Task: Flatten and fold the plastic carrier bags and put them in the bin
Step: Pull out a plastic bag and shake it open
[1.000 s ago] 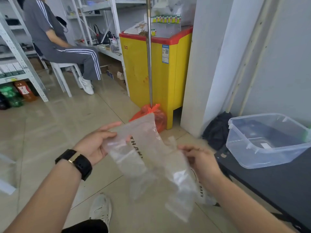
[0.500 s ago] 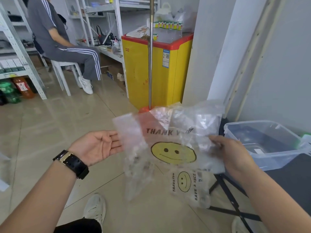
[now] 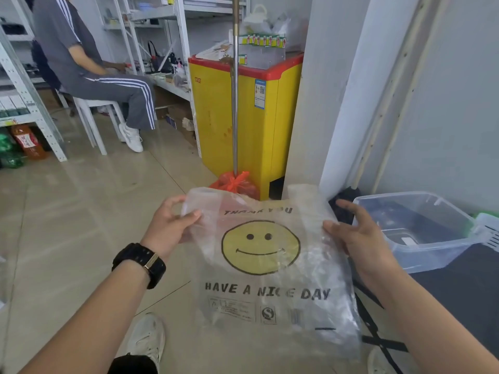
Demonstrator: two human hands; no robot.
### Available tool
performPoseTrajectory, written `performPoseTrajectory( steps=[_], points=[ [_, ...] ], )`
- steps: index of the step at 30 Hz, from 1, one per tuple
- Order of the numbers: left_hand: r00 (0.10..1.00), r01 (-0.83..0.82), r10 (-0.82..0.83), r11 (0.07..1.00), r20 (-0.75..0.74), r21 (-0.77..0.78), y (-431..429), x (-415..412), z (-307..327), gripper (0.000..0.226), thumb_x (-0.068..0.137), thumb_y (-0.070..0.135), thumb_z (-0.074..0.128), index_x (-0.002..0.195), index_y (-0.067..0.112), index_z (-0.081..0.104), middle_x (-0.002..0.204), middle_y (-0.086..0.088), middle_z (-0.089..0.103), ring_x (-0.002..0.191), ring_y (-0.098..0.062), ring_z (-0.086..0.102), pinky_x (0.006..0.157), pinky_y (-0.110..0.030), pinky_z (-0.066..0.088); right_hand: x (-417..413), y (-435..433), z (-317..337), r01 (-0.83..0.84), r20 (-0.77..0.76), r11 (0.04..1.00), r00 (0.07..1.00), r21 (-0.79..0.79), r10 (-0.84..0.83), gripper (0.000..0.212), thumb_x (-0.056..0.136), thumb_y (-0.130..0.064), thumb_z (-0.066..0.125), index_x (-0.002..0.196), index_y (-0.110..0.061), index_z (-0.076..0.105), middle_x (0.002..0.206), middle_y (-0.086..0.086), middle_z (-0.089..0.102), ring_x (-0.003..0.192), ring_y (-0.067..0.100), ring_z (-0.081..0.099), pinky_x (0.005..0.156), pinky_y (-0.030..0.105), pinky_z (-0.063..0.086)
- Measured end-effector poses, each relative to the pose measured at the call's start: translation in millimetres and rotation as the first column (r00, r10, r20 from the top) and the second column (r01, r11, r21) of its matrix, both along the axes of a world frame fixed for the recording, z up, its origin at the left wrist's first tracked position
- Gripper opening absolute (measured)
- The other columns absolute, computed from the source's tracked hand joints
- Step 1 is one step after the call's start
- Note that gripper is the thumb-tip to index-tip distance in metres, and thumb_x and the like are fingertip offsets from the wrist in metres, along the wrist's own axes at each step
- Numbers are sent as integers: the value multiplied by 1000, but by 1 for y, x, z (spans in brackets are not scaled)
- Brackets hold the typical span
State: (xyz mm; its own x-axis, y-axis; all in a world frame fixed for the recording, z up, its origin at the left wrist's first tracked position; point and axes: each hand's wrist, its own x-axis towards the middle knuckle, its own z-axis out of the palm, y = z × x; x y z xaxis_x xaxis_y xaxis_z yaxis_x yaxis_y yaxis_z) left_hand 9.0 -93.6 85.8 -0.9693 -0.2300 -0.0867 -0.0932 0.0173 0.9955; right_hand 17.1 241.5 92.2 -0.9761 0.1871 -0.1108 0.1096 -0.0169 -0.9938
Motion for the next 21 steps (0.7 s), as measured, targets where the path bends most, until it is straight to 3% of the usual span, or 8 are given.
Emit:
performPoseTrajectory(
  steps=[2,5,8,12,14,16,19,21],
  points=[
    [996,-8,6,999,-91,-32,-3,2,6,48,90,9,66,128,33,51,94,-20,72,90,-28,70,80,-45,58,4,1,7,-17,-78,1000,997,6,18,26,92,-9,68,114,-22,69,94,8,78,85,27,73,77,40,61],
    [983,74,-91,991,-156,-113,-6,6,12,28,89,9,66,111,27,69,92,-15,76,87,-26,69,71,-33,59,8,3,9,-96,-90,995,992,-32,93,15,91,-10,67,103,-10,76,97,9,78,87,25,72,77,30,61],
    [973,153,-180,971,-147,-182,-10,10,14,17,77,18,74,92,24,79,89,-4,78,82,-14,71,72,-23,56,8,6,10,-153,-63,987,987,-56,150,24,84,-3,72,107,-8,74,92,13,78,74,18,73,64,23,60],
    [966,138,-165,980,-200,-143,-15,13,17,22,68,16,76,88,25,80,85,-7,78,74,-11,70,65,-16,56,4,16,12,-133,-54,987,990,-89,129,34,80,6,71,109,-13,73,89,11,79,66,13,72,55,18,55],
    [958,172,-209,966,-194,-191,-19,12,16,28,70,12,77,97,21,78,88,-16,76,72,-19,66,65,-16,54,3,18,12,-138,-58,990,989,-7,137,33,80,6,73,108,-11,74,88,9,79,70,14,73,61,18,56],
    [948,203,-264,933,-179,-298,-23,12,14,31,72,12,79,101,22,76,88,-20,75,71,-25,58,70,-23,54,4,21,12,-149,-57,977,986,152,159,27,77,1,77,101,-12,77,86,7,79,75,17,74,76,25,56],
    [949,184,-264,908,-173,-377,-24,11,11,23,75,10,79,92,25,77,83,-14,76,76,-27,70,75,-29,55,3,26,13,-156,-45,924,982,349,183,13,79,-6,80,82,-18,79,79,3,79,66,12,69,76,37,54],
    [953,135,-228,910,-202,-391,-23,10,9,16,76,5,77,83,21,77,79,-8,76,76,-22,72,73,-28,56,3,29,13,-130,-50,904,985,407,164,12,81,-8,79,77,-20,78,80,3,78,70,15,68,74,33,54]
  ],
)
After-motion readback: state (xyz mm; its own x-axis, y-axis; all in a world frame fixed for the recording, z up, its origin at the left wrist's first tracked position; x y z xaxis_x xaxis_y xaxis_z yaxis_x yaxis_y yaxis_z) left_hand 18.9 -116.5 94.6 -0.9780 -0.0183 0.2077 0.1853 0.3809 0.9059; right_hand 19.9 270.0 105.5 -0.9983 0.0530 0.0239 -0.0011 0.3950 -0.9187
